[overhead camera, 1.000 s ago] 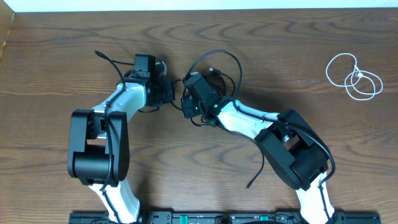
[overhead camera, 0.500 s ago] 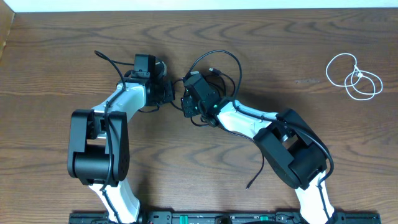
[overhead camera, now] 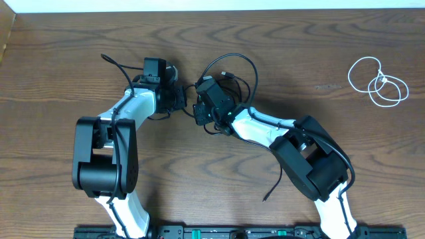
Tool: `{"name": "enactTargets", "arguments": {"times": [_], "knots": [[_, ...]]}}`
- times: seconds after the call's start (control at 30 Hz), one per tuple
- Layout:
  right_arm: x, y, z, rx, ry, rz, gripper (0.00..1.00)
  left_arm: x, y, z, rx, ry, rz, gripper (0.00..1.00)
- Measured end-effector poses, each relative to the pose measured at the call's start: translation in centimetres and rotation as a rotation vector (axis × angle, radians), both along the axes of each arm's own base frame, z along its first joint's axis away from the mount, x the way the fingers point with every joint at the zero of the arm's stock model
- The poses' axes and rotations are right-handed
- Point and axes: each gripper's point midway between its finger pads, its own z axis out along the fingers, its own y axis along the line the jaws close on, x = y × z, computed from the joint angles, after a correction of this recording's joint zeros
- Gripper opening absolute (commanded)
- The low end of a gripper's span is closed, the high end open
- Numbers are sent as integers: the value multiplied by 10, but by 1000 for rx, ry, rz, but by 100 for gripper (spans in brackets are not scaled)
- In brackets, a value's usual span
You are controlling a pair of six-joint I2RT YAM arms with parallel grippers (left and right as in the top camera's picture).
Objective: Untangle cables
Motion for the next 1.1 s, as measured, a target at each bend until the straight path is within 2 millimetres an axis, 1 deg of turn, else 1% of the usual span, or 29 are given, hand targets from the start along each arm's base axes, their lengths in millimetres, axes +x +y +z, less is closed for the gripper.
{"name": "enactTargets", "arguments": {"times": [0.1, 0.17, 0.2, 0.27, 0.33, 0.43, 0.47, 0.53, 0.6, 0.63, 0.7, 0.87, 0.9, 0.97, 1.0, 1.03, 1.07, 1.1], "knots": [[-2, -4, 3, -22, -2, 18, 1, 0, 0, 0, 0, 0, 0, 11], [-4, -7, 10, -30, -2, 32, 1, 0, 0, 0, 0, 0, 0, 11], [-3, -7, 18, -28, -12, 42, 1, 0, 0, 0, 0, 0, 0, 11], [-2, -9, 43, -10, -44, 63, 1, 0, 0, 0, 0, 0, 0, 11], [0, -11, 74, 19, -86, 71, 1, 0, 0, 0, 0, 0, 0, 11], [1, -16, 126, 61, -169, 88, 1, 0, 0, 0, 0, 0, 0, 11], [0, -20, 141, 65, -189, 92, 1, 0, 0, 0, 0, -1, 0, 11], [-3, -29, 163, 67, -218, 97, 1, 0, 0, 0, 0, 0, 0, 11], [-5, -43, 179, 49, -237, 83, 1, 0, 0, 0, 0, 0, 0, 11], [-5, -46, 181, 45, -239, 79, 1, 0, 0, 0, 0, 0, 0, 11], [-3, -64, 187, 11, -241, 44, 1, 0, 0, 0, 0, 0, 0, 11], [7, -121, 192, -102, -231, -89, 1, 0, 0, 0, 1, 0, 0, 11], [9, -134, 192, -126, -221, -116, 1, 0, 0, 0, 1, 0, 0, 11], [10, -151, 190, -153, -201, -148, 1, 0, 0, 0, 1, 0, 0, 11], [10, -158, 187, -164, -188, -160, 3, 0, 0, 0, 1, 0, 0, 11], [10, -164, 185, -170, -172, -166, 8, 0, 0, 0, 1, 0, 0, 11], [9, -168, 182, -175, -153, -168, 20, 0, 0, 0, 1, 0, 0, 11], [7, -170, 178, -175, -133, -162, 35, 0, 0, 0, 1, 0, 0, 11]]}}
